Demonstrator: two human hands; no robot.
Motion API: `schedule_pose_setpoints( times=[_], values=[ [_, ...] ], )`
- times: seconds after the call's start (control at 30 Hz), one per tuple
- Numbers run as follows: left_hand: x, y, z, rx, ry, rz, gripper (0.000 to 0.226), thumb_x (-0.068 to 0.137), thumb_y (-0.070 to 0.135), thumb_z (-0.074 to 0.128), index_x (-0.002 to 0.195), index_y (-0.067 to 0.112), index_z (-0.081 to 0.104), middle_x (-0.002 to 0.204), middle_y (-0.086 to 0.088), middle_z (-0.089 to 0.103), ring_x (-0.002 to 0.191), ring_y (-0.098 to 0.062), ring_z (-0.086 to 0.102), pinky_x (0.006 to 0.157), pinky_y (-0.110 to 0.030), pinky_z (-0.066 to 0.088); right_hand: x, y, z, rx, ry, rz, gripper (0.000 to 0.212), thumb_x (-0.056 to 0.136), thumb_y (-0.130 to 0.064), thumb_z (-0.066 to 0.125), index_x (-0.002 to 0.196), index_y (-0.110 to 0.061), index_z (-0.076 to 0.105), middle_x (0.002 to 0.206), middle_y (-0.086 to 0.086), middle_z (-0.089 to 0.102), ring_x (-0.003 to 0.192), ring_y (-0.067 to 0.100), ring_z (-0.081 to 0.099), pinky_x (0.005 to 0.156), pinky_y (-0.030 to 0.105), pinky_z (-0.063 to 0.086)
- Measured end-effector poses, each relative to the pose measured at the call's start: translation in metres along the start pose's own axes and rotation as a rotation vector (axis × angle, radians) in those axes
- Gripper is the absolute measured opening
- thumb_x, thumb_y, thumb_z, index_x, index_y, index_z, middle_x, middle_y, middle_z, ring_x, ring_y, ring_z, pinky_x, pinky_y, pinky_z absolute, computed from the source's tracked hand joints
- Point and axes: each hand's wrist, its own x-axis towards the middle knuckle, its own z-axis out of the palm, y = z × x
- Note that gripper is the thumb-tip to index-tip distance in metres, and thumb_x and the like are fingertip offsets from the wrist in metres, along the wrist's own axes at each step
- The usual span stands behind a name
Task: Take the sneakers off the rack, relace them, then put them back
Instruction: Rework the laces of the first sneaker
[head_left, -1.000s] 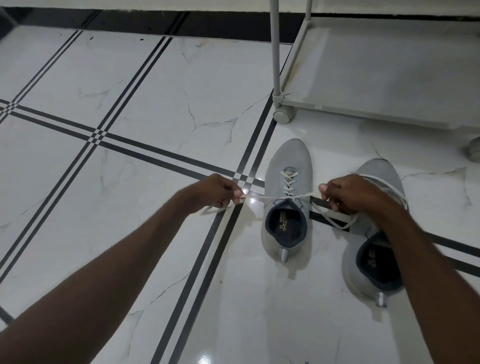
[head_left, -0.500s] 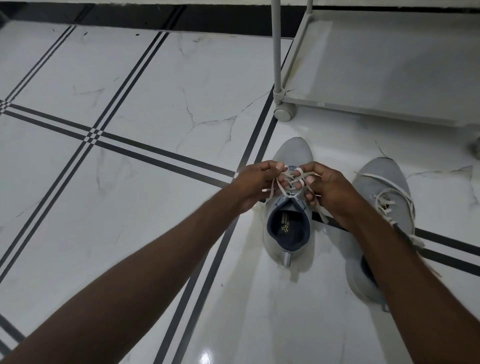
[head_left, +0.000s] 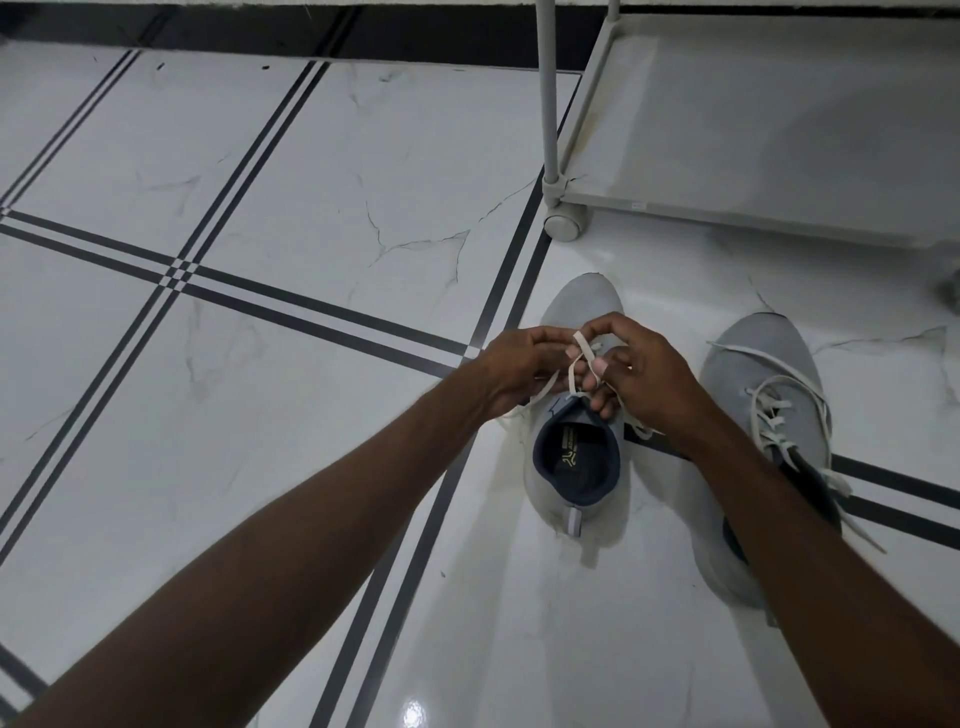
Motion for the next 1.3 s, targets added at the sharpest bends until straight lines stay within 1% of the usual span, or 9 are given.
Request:
schedule_pose_setpoints(
  times=[0.17, 0.37, 0.63, 0.73, 0.9, 0.97, 1.03, 1.2, 1.3],
  values=[
    [-0.003, -0.003, 0.0, -0.054, -0.068, -0.048, 0.009, 0.092, -0.003, 0.059, 0.097, -0.003, 0.066, 0.079, -0.015, 0.07, 0.067, -0.018, 0.071, 0.064, -0.023, 0.058, 0.005, 0.004, -0.001, 0.003, -0.014, -0.01, 0.026, 0.094, -0.001, 0.052, 0.107, -0.021, 0.062, 0.074, 0.023, 0.068, 0.047, 0.021, 0.061, 0.049, 0.037, 0.055],
    [-0.006, 0.001, -0.002, -0.043, -0.143, -0.103, 0.018, 0.099, 0.01, 0.052, 0.104, -0.002, 0.065, 0.087, -0.013, 0.067, 0.077, -0.017, 0.067, 0.075, -0.024, 0.059, 0.006, 0.008, -0.002, 0.007, -0.054, 0.001, 0.021, 0.094, -0.004, 0.054, 0.104, -0.022, 0.06, 0.07, 0.016, 0.068, 0.048, 0.021, 0.061, 0.048, 0.032, 0.053],
    [-0.006, -0.007, 0.002, -0.023, -0.076, -0.023, 0.017, 0.1, 0.008, 0.05, 0.107, 0.0, 0.064, 0.081, -0.009, 0.065, 0.064, -0.009, 0.063, 0.069, -0.021, 0.058, 0.01, 0.026, -0.006, 0.255, -0.101, 0.176, 0.015, 0.096, -0.005, 0.053, 0.106, -0.014, 0.046, 0.066, 0.005, 0.063, 0.046, 0.012, 0.047, 0.045, 0.026, 0.039],
    [-0.011, 0.0, -0.003, 0.21, -0.159, 0.068, 0.013, 0.098, 0.008, 0.054, 0.102, 0.001, 0.064, 0.082, -0.01, 0.067, 0.069, -0.014, 0.062, 0.072, -0.024, 0.057, 0.013, 0.026, -0.005, 0.402, -0.077, 0.245, 0.013, 0.096, 0.0, 0.048, 0.098, -0.013, 0.048, 0.061, 0.006, 0.056, 0.041, 0.01, 0.04, 0.04, 0.021, 0.033],
    [-0.013, 0.017, -0.005, 0.928, -0.004, 0.398, 0.011, 0.078, 0.017, 0.08, 0.084, 0.008, 0.076, 0.075, -0.007, 0.076, 0.069, -0.019, 0.074, 0.072, -0.037, 0.062, 0.02, 0.018, -0.002, 0.407, -0.065, 0.356, 0.02, 0.096, 0.002, 0.042, 0.091, -0.011, 0.057, 0.056, 0.009, 0.056, 0.038, 0.011, 0.039, 0.038, 0.02, 0.029],
    [-0.018, 0.014, 0.003, 1.091, 0.066, 0.54, 0.011, 0.074, 0.018, 0.081, 0.076, 0.01, 0.075, 0.065, 0.006, 0.071, 0.059, -0.001, 0.066, 0.061, -0.022, 0.056, 0.02, 0.015, -0.005, 0.379, -0.092, 0.374, 0.022, 0.098, -0.001, 0.04, 0.098, -0.007, 0.061, 0.058, 0.01, 0.062, 0.041, 0.012, 0.044, 0.038, 0.02, 0.033],
    [-0.021, 0.006, 0.012, 1.206, 0.168, 0.688, 0.014, 0.071, 0.018, 0.079, 0.07, 0.009, 0.069, 0.06, 0.009, 0.063, 0.053, 0.0, 0.054, 0.053, -0.017, 0.041, 0.02, 0.012, -0.008, 0.34, -0.12, 0.377, 0.026, 0.099, -0.002, 0.04, 0.105, -0.006, 0.064, 0.061, 0.008, 0.065, 0.043, 0.011, 0.048, 0.04, 0.02, 0.037],
    [-0.019, -0.018, 0.019, 1.134, 0.41, 0.739, 0.01, 0.075, 0.013, 0.069, 0.071, 0.011, 0.061, 0.065, 0.0, 0.065, 0.058, -0.02, 0.057, 0.055, -0.039, 0.048, 0.012, 0.006, -0.014, 0.318, -0.226, 0.368, 0.034, 0.094, 0.007, 0.045, 0.113, -0.008, 0.069, 0.076, 0.014, 0.07, 0.054, 0.012, 0.064, 0.05, 0.019, 0.052],
    [-0.022, -0.025, 0.018, 0.977, 0.443, 0.685, 0.008, 0.074, 0.018, 0.073, 0.072, 0.015, 0.065, 0.072, 0.003, 0.069, 0.067, -0.016, 0.064, 0.062, -0.041, 0.053, 0.007, 0.0, -0.018, 0.025, -0.073, 0.218, 0.025, 0.085, 0.004, 0.062, 0.102, -0.009, 0.075, 0.075, 0.013, 0.073, 0.057, 0.015, 0.069, 0.051, 0.016, 0.051]
  ],
)
